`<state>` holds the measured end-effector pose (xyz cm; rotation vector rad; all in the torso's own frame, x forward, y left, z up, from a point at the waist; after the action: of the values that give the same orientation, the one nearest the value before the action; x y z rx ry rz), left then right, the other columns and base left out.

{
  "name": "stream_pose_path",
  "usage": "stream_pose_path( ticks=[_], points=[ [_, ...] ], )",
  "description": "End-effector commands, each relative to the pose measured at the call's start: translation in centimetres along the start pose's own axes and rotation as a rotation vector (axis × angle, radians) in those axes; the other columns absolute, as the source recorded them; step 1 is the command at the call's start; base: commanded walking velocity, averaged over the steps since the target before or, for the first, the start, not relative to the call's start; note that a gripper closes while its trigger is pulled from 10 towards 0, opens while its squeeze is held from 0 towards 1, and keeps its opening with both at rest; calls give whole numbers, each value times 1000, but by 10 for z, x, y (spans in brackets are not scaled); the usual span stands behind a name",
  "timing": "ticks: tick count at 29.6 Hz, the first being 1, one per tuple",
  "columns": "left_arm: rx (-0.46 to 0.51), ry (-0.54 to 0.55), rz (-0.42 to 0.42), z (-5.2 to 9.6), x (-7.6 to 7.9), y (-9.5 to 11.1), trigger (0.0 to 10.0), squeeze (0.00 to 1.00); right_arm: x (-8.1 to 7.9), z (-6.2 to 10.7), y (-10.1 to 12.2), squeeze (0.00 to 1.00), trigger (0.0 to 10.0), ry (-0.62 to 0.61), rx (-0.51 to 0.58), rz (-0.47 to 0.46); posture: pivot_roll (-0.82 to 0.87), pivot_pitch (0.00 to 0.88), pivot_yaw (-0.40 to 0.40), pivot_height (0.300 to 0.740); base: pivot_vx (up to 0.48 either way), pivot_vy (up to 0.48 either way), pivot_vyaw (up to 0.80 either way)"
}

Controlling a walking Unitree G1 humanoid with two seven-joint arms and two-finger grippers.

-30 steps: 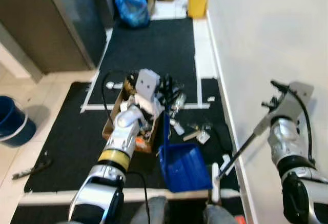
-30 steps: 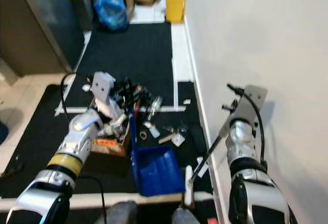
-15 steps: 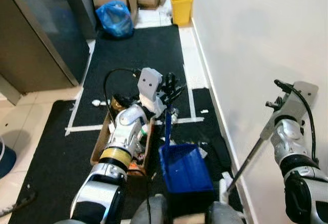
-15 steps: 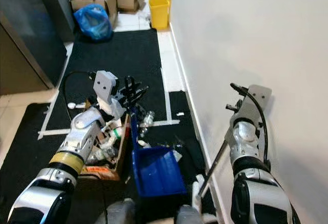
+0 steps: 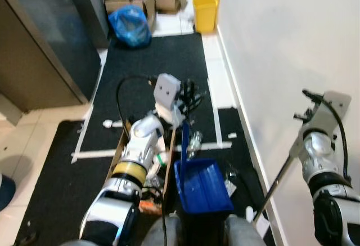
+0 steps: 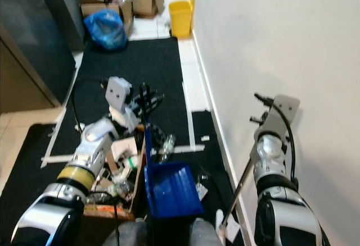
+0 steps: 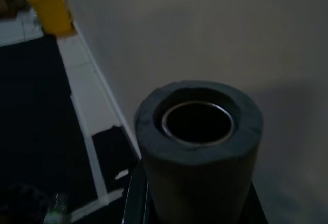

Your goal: Sweep floor

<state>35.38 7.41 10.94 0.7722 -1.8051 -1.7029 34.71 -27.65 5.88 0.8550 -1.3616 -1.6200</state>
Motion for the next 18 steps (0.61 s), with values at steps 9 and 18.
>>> stream_pose_path(
  ticks=[9, 18],
  points=[
    [-23, -97, 100, -3, 20, -12, 10000, 0, -3, -1, 9, 0, 10000, 14, 44, 11, 25, 21, 21, 740, 0, 0, 0],
    [-131, -52, 163, 6, 24, -44, 10000, 0, -3, -1, 10, 0, 10000, 16, 48, 10, 19, 28, 23, 740, 0, 0, 0]
  ],
)
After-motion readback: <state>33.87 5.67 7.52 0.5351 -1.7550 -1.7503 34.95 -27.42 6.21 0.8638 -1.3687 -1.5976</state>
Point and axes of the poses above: a point about 5 cm out from each wrist's last joint towards the gripper, its own z axis pointing back from the gripper into the wrist, its own y axis along the axis of the wrist's last joint, x = y × z, the point moved 3 cm from there along -z, pointing out of the wrist towards the gripper
